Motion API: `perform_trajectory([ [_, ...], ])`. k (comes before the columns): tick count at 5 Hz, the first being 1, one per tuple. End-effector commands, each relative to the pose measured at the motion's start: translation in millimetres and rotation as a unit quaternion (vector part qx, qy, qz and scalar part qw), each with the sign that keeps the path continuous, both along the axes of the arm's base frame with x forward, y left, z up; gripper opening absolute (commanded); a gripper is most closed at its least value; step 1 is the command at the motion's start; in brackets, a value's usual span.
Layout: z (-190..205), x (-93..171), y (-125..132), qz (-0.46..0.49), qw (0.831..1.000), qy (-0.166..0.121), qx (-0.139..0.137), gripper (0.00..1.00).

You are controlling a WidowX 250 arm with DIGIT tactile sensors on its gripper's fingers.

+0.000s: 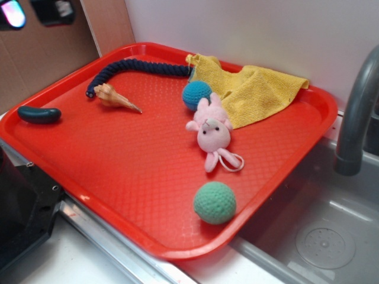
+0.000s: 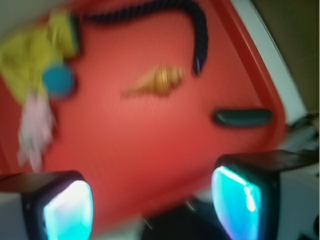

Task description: Grab the shell.

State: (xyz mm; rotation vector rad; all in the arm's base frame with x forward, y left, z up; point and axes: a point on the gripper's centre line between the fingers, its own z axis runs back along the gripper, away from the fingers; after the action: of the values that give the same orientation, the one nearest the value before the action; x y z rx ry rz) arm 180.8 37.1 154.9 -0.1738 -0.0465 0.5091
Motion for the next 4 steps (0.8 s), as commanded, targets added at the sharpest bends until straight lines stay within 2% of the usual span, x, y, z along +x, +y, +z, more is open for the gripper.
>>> perform_trajectory([
  [1,-50,34,27,0.255,0.966,-0.010,0.033,1.00],
  [2,-73,29,32,0.312,0.946,0.032,0.080,1.00],
  [3,-100,14,47,0.314,0.943,0.068,0.088,1.00],
  [4,-113,4,53,0.306,0.944,0.080,0.092,1.00],
])
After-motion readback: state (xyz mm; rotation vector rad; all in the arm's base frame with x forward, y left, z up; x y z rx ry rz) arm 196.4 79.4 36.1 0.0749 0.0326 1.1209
